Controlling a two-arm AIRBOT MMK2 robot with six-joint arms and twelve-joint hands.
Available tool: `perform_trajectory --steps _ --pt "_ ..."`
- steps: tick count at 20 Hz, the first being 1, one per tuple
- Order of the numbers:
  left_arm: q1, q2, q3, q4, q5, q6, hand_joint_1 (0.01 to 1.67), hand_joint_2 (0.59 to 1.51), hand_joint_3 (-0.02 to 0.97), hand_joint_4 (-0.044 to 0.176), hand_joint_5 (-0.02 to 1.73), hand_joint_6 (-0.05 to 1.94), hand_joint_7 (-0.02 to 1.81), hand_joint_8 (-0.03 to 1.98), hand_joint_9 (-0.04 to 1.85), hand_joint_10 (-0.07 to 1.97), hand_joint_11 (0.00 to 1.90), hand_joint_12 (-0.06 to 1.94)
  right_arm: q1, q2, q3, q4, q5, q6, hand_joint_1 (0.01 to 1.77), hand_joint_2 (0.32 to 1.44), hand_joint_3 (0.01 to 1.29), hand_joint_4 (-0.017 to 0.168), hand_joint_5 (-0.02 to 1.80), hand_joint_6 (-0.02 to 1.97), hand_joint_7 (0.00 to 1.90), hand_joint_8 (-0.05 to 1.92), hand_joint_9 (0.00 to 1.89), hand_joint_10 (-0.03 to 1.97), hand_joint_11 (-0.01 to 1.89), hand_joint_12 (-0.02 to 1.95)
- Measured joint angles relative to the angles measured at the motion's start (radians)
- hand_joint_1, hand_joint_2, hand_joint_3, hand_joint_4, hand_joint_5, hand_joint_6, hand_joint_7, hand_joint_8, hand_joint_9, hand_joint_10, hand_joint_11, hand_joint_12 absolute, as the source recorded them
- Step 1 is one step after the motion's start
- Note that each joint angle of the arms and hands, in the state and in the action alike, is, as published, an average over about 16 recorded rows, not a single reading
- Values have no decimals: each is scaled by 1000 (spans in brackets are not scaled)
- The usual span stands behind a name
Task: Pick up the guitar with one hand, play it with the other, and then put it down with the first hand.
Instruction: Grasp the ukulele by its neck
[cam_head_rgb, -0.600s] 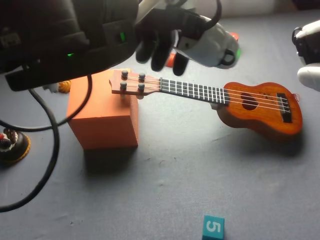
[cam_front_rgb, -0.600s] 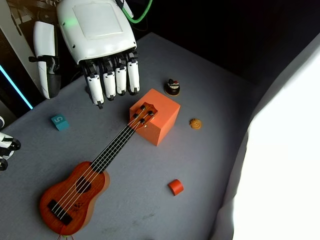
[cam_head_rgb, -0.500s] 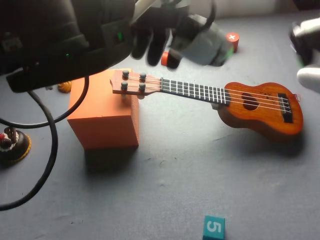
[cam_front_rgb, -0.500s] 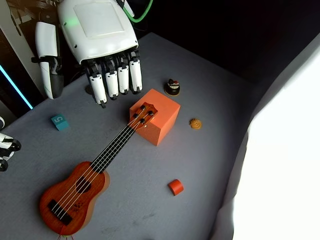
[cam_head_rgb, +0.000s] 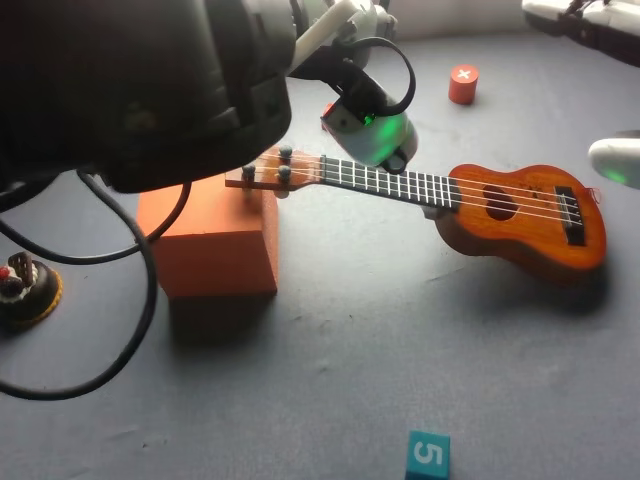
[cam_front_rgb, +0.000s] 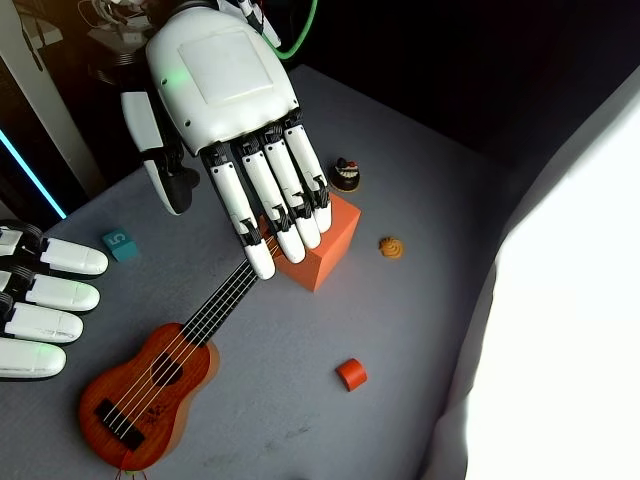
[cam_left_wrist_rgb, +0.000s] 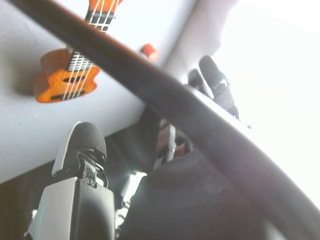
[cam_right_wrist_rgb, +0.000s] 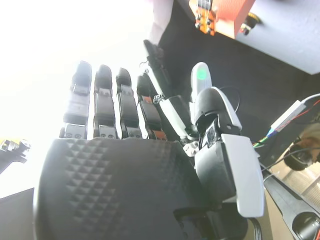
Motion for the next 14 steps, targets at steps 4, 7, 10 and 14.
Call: perform_trajectory --steps 4,7,10,14 --pt "38 -57 49 33 -11 -36 584 1140 9 57 35 -7 41 -9 56 9 17 158 -4 -1 29 -24 -7 66 214 1325 17 4 16 89 48 22 16 88 18 91" --pt "69 -106 90 58 -15 -60 642 1094 9 48 20 -8 21 -10 24 7 17 21 -9 -4 54 -47 -20 123 236 1310 18 2 15 30 25 19 17 17 20 9" --pt "99 -155 127 83 -12 -82 723 1063 10 36 20 -8 20 -10 21 7 17 -21 -11 -6 78 -73 -33 180 266 1294 17 0 14 20 19 19 16 -5 21 8" --pt "140 -211 167 108 0 -99 809 1046 10 20 21 -8 19 -11 21 7 17 -22 -9 -9 101 -114 -44 250 307 1277 17 -2 16 20 21 18 13 -5 21 6"
